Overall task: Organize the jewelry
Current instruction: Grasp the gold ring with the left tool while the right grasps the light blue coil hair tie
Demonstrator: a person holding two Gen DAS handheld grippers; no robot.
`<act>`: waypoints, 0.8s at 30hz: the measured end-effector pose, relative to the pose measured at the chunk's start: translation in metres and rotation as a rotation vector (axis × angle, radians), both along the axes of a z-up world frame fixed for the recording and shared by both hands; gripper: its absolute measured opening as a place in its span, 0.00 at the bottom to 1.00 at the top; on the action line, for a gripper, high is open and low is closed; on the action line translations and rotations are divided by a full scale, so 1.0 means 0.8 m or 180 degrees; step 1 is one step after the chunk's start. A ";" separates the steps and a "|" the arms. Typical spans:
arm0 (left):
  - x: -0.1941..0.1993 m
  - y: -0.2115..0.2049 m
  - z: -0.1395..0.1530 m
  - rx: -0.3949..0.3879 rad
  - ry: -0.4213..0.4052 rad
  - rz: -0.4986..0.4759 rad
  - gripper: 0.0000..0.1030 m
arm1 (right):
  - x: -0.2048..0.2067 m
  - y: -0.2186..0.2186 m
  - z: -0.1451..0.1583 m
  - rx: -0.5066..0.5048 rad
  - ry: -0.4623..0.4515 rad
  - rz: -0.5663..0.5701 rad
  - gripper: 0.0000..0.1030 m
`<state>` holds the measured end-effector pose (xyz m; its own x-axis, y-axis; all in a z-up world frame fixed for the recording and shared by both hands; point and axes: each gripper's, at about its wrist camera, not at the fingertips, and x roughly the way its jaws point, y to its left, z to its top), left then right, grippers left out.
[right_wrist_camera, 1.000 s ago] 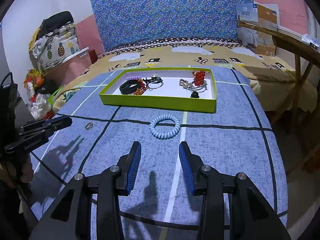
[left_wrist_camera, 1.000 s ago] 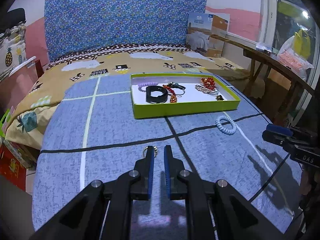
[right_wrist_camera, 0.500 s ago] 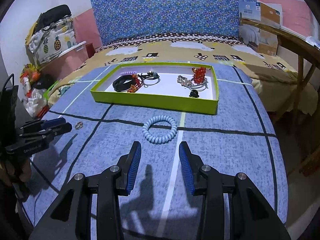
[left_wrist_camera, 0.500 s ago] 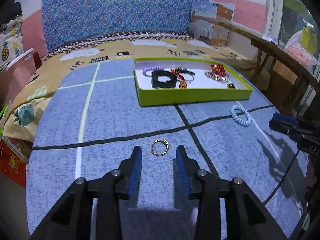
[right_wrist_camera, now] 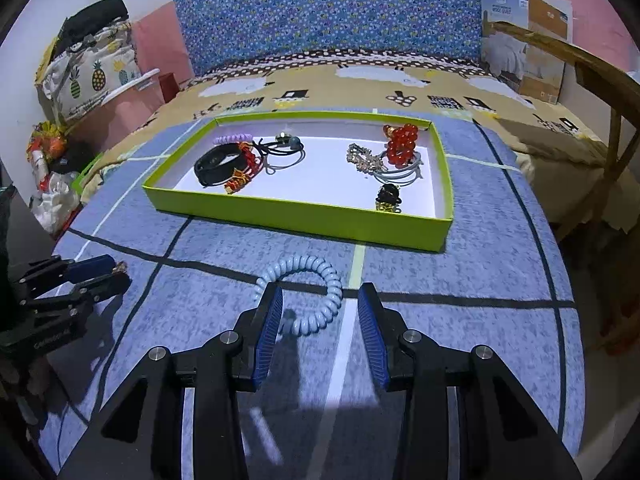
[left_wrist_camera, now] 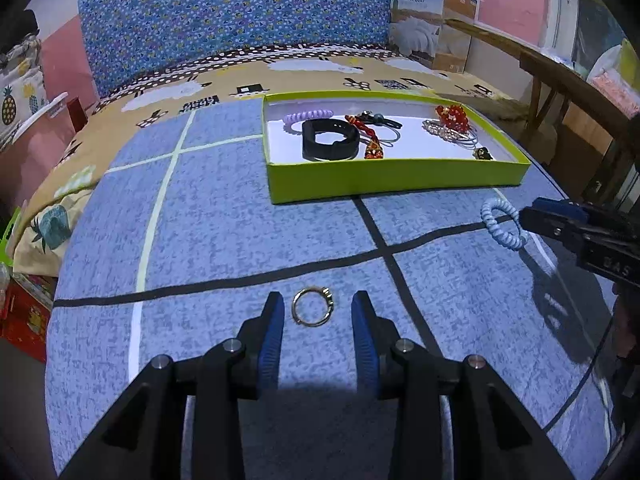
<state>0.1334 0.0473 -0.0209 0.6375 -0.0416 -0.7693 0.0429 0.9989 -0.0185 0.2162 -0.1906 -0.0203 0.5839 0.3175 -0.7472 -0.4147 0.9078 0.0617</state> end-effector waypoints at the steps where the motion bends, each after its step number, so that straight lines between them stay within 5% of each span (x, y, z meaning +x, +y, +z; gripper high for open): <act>1: 0.001 -0.001 0.000 0.0001 0.0002 -0.0005 0.31 | 0.003 0.001 -0.001 -0.0015 0.0010 -0.0005 0.39; 8: 0.004 -0.005 0.000 0.0041 -0.0007 -0.0012 0.23 | 0.021 0.006 -0.017 -0.0129 0.0127 -0.0013 0.37; 11: 0.004 -0.004 0.001 -0.0004 -0.0019 -0.0025 0.22 | 0.020 0.009 -0.017 -0.0194 0.0094 0.0001 0.11; 24: -0.024 -0.014 0.026 -0.0212 -0.0254 -0.0239 0.22 | -0.006 0.002 0.001 -0.0027 -0.0044 0.0015 0.09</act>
